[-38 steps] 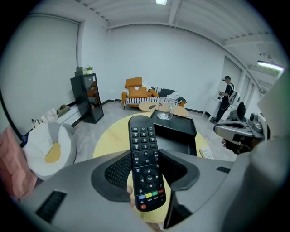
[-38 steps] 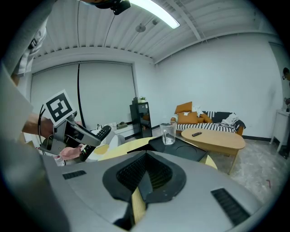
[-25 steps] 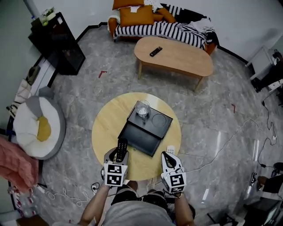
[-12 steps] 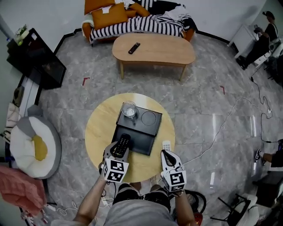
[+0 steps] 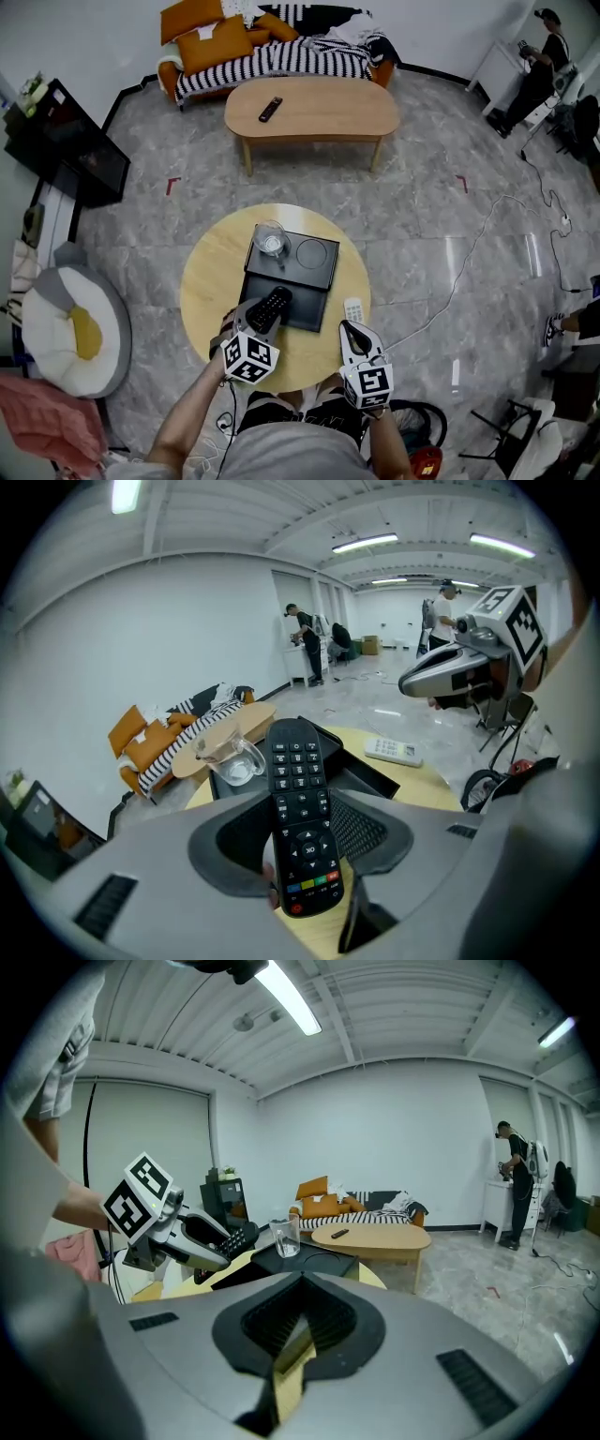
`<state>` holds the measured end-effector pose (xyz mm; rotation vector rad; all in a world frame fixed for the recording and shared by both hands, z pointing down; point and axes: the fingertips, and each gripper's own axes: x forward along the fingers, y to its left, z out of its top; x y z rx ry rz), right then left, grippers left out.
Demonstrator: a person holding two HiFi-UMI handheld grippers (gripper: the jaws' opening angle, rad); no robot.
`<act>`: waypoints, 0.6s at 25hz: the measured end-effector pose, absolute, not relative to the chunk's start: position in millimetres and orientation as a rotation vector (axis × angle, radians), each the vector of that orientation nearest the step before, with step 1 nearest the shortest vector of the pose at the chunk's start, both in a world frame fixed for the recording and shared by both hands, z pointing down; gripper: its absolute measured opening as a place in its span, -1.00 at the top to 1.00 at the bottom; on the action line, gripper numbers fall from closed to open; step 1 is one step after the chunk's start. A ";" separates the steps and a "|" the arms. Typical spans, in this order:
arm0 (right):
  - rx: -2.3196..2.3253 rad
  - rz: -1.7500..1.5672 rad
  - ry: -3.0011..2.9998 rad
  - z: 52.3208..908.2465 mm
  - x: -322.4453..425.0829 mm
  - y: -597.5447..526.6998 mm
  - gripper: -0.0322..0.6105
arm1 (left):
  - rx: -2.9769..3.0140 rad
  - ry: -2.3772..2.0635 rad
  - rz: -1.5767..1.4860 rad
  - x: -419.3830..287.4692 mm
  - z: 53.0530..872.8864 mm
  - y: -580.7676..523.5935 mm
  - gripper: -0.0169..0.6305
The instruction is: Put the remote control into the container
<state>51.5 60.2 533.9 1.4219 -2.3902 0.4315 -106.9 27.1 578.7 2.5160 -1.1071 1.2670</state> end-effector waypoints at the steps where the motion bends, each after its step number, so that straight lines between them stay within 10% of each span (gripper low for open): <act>1: 1.425 0.434 -2.388 534.3 50.7 60.2 0.88 | 2.534 -1.089 1.284 -104.9 580.0 25.5 0.33; 15: 1.455 0.485 -2.349 548.4 59.4 49.7 0.88 | 2.708 -0.784 1.458 -70.4 611.9 14.6 0.33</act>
